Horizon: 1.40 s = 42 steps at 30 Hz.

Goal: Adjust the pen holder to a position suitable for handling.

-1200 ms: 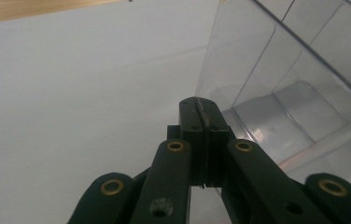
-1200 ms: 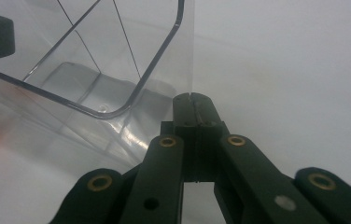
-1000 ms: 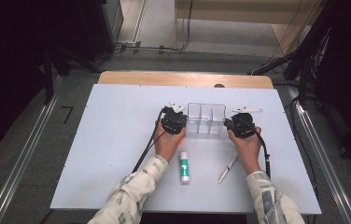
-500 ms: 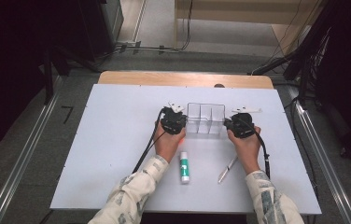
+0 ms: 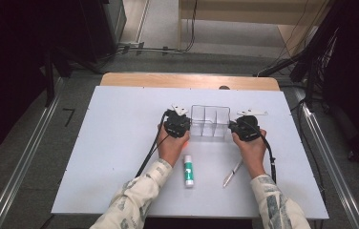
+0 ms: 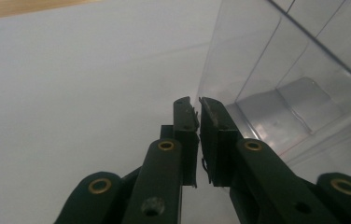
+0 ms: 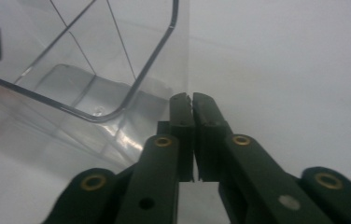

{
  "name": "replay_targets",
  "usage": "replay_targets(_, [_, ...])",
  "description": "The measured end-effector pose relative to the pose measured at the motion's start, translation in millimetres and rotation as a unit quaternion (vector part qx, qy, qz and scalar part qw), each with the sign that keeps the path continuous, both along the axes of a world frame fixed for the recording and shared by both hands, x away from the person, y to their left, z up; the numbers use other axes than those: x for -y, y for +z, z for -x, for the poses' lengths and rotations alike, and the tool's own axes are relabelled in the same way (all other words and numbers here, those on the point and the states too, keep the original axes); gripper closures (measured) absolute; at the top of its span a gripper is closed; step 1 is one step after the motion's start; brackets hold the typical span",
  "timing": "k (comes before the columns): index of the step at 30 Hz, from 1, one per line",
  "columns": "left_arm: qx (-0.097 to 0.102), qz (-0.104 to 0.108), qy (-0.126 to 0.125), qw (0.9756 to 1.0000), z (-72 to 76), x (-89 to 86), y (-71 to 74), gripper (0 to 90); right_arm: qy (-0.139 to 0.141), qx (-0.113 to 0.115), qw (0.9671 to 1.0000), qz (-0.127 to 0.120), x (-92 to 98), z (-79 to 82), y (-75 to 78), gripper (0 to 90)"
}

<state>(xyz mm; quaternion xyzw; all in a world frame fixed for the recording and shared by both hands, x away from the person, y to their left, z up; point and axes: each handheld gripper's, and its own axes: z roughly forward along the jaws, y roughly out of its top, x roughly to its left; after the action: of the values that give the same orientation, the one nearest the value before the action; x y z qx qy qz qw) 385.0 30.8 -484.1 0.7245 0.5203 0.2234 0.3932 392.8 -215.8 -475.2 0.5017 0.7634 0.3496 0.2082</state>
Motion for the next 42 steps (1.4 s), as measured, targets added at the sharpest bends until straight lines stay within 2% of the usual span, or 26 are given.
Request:
replay_targets(4, [0.002,0.001,0.019,0.9998,3.9,-11.1,6.1,67.8,-0.006,0.002,1.0,-0.003,4.0,0.1,-0.8,79.3])
replay_targets(8, [0.003,0.006,0.05,0.9987,10.2,-34.9,11.1,52.7,-0.012,-0.002,0.9999,-0.003,11.8,2.8,-1.8,69.0])
replay_targets(10, [0.008,0.014,0.066,0.9977,13.7,-45.9,10.6,47.9,-0.017,-0.003,0.9998,-0.005,16.5,4.4,-2.8,65.0])
replay_targets(12, [0.017,0.011,0.081,0.9965,19.0,-57.3,9.8,43.3,-0.018,-0.002,0.9998,-0.01,22.0,6.8,-3.2,58.0])
replay_targets(17, [0.026,0.016,0.112,0.9932,35.1,-87.2,6.5,26.0,-0.026,0.006,0.9995,-0.017,36.8,17.0,-1.8,45.2])
replay_targets(19, [0.025,0.018,0.118,0.9925,38.6,-93.9,5.5,23.7,-0.028,0.007,0.9995,-0.017,39.6,19.4,-1.4,42.9])
replay_targets(22, [0.015,0.031,0.134,0.9904,52.1,-119.3,1.3,21.7,-0.024,0.013,0.9994,-0.021,47.8,31.0,0.9,38.8])
replay_targets(25, [0.013,0.035,0.135,0.9901,60.2,-129.3,0.0,22.4,-0.018,0.015,0.9995,-0.021,51.6,40.2,2.3,37.9])
replay_targets(26, [0.015,0.04,0.134,0.9901,68.3,-137.8,0.4,22.4,-0.015,0.016,0.9995,-0.02,52.9,42.9,2.9,37.8])
replay_targets(28, [0.019,0.04,0.132,0.9903,72.5,-141.8,1.0,22.4,-0.014,0.016,0.9996,-0.02,53.9,45.6,3.5,37.7])
replay_targets(31, [0.027,0.033,0.136,0.9898,84.9,-154.6,1.9,20.2,-0.01,0.018,0.9995,-0.026,59.6,57.4,3.8,35.4])
replay_targets(33, [0.033,0.038,0.151,0.9872,96.3,-169.6,-0.9,19.8,-0.01,0.016,0.9994,-0.029,62.6,63.7,2.7,34.0])
replay_targets(35, [0.036,0.031,0.164,0.9854,102.6,-177.2,-3.3,17.4,-0.012,0.017,0.9994,-0.026,65.4,69.0,1.6,32.0])
replay_targets(38, [0.031,0.033,0.168,0.9848,107.0,-183.3,-6.0,17.5,-0.018,0.013,0.9992,-0.034,70.6,76.2,0.2,27.4])
replay_targets(42, [0.025,0.029,0.17,0.9847,112.0,-187.5,-8.5,16.9,-0.027,0.01,0.9991,-0.032,77.5,83.1,-2.9,22.8])
